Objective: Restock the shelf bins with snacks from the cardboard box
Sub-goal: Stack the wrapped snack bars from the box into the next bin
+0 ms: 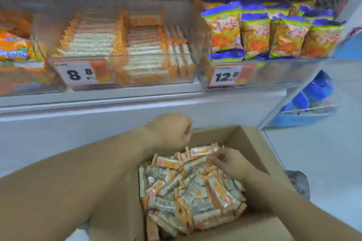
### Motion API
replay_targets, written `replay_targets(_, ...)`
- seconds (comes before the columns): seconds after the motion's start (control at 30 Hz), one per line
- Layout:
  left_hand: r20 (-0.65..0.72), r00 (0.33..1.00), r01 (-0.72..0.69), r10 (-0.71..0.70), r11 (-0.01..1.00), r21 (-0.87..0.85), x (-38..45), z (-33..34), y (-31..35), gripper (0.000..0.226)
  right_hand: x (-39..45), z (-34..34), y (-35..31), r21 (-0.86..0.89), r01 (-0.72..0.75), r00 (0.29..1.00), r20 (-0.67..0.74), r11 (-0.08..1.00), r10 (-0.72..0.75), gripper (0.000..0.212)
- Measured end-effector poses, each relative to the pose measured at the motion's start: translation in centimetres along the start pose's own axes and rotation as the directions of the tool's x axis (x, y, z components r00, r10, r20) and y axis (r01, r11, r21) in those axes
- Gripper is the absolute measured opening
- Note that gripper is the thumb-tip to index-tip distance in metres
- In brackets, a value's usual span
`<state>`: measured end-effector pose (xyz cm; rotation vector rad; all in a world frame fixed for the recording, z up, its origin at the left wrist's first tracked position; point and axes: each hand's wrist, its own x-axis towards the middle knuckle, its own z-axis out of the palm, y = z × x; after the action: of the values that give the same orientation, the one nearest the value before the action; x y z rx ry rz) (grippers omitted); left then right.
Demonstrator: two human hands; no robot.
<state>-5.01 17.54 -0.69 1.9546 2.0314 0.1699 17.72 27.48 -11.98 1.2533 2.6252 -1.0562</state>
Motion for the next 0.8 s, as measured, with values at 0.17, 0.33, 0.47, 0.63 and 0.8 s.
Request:
replay_targets(0.17,0.275,0.940,0.252,-0.204,0.955,-0.154,-1.7,15.3,1.5,0.029,-2.6,5.6,6.9,-0.184,-0.250,0.924,0.247,0.951,0.291,0.059)
replay_targets(0.33,0.458,0.824,0.473,-0.334,0.850,-0.232,-5.2,24.4,2.5,0.067,-3.6,9.6,8.3,-0.151,-0.399,0.848,0.314,0.904,0.427,0.082)
replay_targets(0.47,0.422,0.815,0.521,-0.396,0.820,-0.237,-5.6,26.9,3.8,0.059,-3.8,11.0,8.3,-0.147,-0.427,0.852,0.266,0.892,0.452,0.066)
replay_targets(0.63,0.433,0.812,0.549,-0.391,0.762,-0.344,-4.2,26.2,3.5,0.021,-2.3,12.0,6.0,-0.076,-0.400,0.860,0.315,0.913,0.403,0.038)
replay_targets(0.8,0.490,0.737,0.674,-0.466,0.450,-0.586,-4.3,25.8,3.2,0.036,-2.4,12.2,4.7,0.205,-0.430,0.881,0.309,0.879,0.359,0.028)
